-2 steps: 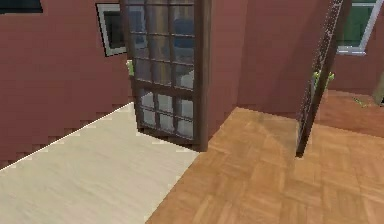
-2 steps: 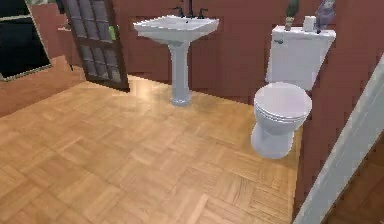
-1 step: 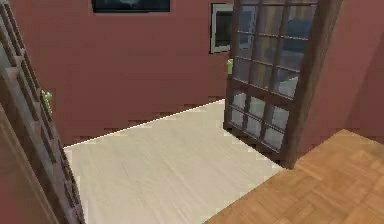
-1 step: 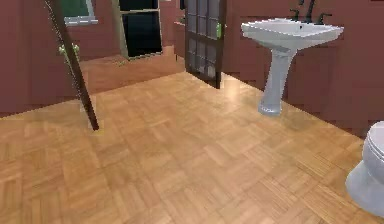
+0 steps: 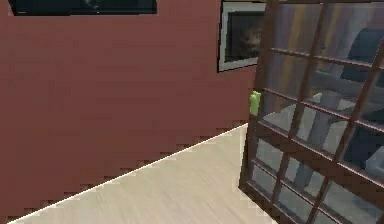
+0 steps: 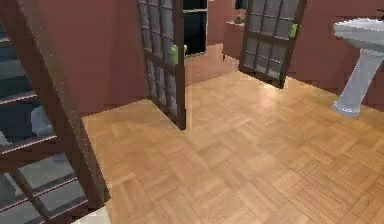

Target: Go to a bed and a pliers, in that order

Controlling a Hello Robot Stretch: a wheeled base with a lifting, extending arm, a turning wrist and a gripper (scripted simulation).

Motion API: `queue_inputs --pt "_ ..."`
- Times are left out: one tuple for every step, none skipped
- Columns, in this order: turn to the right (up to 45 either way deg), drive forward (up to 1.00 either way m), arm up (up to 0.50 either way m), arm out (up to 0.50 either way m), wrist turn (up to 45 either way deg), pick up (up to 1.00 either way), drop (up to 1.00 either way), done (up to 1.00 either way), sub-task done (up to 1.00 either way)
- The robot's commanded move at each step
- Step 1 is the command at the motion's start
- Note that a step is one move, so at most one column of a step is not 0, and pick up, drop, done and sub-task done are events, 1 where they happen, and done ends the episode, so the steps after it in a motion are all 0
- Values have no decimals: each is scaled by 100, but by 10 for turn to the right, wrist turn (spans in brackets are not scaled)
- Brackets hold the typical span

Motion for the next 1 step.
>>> queue_inputs --pt "0 100 0 0 0 0 0 0 0"
